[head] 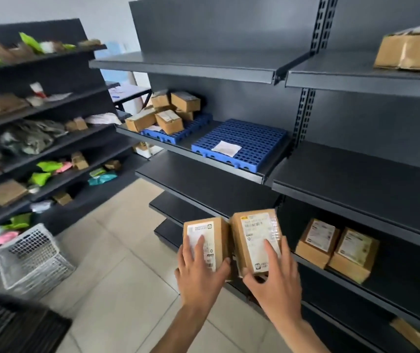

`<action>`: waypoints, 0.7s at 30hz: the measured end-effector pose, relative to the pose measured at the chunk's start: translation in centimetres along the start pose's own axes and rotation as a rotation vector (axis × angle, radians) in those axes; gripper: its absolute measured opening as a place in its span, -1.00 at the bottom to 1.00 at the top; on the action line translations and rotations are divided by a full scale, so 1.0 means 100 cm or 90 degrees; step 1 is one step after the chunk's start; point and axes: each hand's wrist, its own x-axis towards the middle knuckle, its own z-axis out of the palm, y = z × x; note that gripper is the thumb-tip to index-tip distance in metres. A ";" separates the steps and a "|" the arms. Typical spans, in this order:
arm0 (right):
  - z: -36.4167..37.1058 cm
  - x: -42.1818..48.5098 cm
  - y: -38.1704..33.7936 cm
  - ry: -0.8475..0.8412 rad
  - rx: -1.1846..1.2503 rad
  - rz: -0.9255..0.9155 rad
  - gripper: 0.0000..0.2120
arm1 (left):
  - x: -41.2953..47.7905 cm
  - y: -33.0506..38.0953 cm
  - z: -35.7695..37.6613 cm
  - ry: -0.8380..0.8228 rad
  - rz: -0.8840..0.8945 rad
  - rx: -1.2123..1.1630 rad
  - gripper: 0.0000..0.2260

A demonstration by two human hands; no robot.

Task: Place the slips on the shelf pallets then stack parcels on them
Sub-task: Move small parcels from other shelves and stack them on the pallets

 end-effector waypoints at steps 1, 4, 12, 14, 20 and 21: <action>-0.003 0.016 -0.013 0.014 0.012 -0.022 -0.14 | 0.015 -0.002 -0.015 0.023 0.015 -0.014 -0.18; -0.014 0.070 -0.041 0.055 0.041 -0.073 -0.16 | 0.070 0.002 -0.051 0.071 0.070 -0.054 -0.21; -0.027 0.243 -0.053 0.090 0.024 -0.051 -0.23 | 0.250 0.048 -0.076 0.063 0.226 0.010 -0.23; -0.029 0.283 -0.053 0.065 0.021 -0.027 -0.23 | 0.289 0.061 -0.073 0.044 0.242 0.018 -0.23; -0.038 0.368 -0.059 0.050 0.016 0.025 -0.25 | 0.386 0.093 -0.062 0.016 0.321 0.019 -0.25; -0.038 0.376 -0.061 0.049 0.005 0.036 -0.25 | 0.398 0.097 -0.059 0.010 0.327 0.020 -0.25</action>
